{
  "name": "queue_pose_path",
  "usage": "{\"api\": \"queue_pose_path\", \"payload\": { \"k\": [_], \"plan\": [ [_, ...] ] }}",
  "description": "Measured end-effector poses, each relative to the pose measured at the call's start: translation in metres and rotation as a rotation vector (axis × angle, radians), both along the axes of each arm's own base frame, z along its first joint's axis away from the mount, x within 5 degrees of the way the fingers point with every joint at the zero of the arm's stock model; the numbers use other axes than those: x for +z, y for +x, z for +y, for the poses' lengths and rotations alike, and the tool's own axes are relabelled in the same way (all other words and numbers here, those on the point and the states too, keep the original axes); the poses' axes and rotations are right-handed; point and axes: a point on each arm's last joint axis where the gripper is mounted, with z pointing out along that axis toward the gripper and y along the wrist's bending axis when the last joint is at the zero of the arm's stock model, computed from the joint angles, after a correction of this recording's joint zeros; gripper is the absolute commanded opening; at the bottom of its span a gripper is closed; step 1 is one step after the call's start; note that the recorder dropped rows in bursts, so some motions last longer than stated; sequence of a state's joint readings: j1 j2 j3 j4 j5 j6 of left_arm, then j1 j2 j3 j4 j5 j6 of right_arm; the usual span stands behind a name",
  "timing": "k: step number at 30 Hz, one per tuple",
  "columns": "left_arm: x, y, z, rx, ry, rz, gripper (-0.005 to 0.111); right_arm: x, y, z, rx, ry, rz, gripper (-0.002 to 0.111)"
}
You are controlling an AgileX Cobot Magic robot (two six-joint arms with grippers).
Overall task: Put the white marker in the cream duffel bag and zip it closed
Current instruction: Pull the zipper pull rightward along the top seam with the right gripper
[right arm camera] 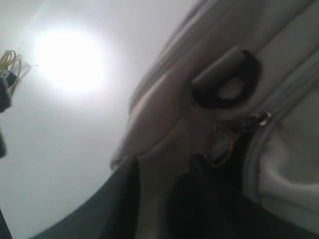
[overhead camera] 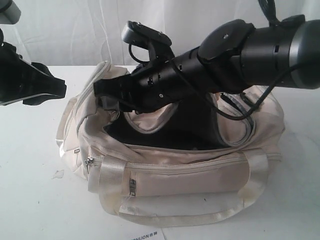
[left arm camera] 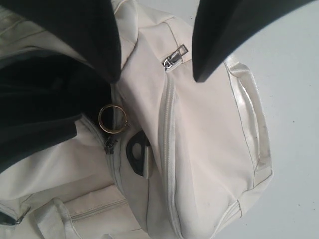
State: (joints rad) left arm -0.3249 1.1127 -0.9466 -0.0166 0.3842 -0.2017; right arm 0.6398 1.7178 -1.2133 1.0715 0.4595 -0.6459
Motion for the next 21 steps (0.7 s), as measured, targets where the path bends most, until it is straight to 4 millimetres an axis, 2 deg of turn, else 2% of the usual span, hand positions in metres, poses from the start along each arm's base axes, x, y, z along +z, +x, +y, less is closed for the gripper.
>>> {"api": "queue_pose_path", "payload": {
  "k": [4, 9, 21],
  "plan": [
    [0.0, 0.0, 0.0, 0.0, 0.0, 0.0, 0.05, -0.013, 0.004, -0.013, -0.038, -0.028, 0.021, 0.033],
    [0.0, 0.0, 0.0, 0.0, -0.001, -0.002, 0.05, -0.014, 0.008, -0.019, -0.054, -0.029, 0.021, 0.033],
    [0.0, 0.0, 0.0, 0.001, -0.002, -0.006, 0.05, -0.028, 0.011, -0.008, -0.021, 0.057, 0.084, 0.033]
  ]
}}
